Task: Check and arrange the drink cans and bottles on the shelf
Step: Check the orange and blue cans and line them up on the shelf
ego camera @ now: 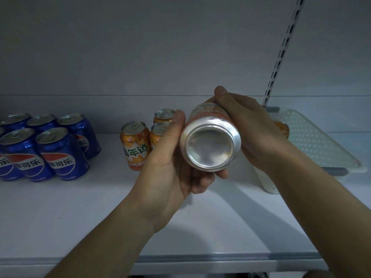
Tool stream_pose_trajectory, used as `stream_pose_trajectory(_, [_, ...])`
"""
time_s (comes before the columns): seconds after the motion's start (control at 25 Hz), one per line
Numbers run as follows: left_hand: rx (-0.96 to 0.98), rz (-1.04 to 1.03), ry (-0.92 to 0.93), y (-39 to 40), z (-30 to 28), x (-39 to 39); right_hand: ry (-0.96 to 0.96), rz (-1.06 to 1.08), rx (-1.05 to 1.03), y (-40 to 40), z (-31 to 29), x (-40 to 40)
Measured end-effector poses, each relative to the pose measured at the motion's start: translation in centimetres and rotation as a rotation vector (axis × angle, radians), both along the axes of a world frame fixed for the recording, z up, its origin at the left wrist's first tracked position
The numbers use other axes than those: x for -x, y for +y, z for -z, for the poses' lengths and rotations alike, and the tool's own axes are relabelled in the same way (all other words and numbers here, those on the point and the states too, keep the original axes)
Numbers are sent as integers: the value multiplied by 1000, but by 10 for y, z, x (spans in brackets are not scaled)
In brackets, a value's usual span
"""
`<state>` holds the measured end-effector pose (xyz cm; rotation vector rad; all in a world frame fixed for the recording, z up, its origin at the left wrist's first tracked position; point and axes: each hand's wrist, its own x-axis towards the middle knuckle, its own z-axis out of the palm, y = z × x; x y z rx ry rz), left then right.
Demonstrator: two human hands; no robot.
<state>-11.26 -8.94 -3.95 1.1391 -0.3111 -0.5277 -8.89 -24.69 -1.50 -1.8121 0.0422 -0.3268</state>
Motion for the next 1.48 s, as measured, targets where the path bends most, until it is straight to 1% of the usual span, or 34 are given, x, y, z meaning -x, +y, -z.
stream_pose_trajectory(0.12, [3, -9, 3, 2, -2, -1, 13, 10, 38, 1, 1, 0])
stream_pose_trajectory(0.24, [37, -8, -6, 4, -4, 2, -16, 25, 37, 0, -1, -1])
stream_pose_trajectory(0.36, [82, -17, -51, 4, -2, 1, -67, 25, -3, 1, -1, 1])
stream_pose_trajectory(0.4, [40, -38, -64, 0, -2, -11, -92, 19, -34, 2, -2, 2])
stream_pose_trajectory(0.44, [35, -10, -136, 5, 5, -23, -122, 23, -65, 2, -3, 4])
stream_pose_trajectory(0.52, [-82, -115, -203, 6, 16, -51, -195, 45, -114, 0, -6, 5])
stream_pose_trajectory(0.6, [-221, -163, -404, 11, 25, -54, -285, 47, -170, -2, -8, 5])
stream_pose_trajectory(0.64, [-219, -145, -470, 18, 25, -43, -326, 31, -194, -3, -8, 6])
stream_pose_trajectory(0.68, [-139, -112, -480, 23, 23, -33, -362, 7, -212, -4, -8, 7])
stream_pose_trajectory(0.76, [-65, -145, -497, 10, 17, -21, -415, -59, -221, -5, -9, 10])
stream_pose_trajectory(0.84, [1, -123, -521, 13, 20, -14, -442, -143, -209, -7, -10, 14])
stream_pose_trajectory(0.96, [-33, -116, -585, 18, 12, -19, -444, -261, -194, -13, -12, 16])
stream_pose_trajectory(1.04, [-61, -100, -644, 22, 13, -22, -407, -384, -176, -18, -11, 18])
stream_pose_trajectory(1.12, [-84, -101, -664, 26, 11, -25, -377, -463, -94, -20, -9, 20])
stream_pose_trajectory(1.2, [-119, -118, -666, 28, 11, -28, -377, -452, -23, -17, -9, 22])
stream_pose_trajectory(1.36, [-173, -194, -699, 27, 13, -23, -480, -370, 24, -6, -9, 30])
stream_pose_trajectory(1.48, [-198, -275, -720, 27, 14, -21, -495, -372, 87, 0, -12, 33])
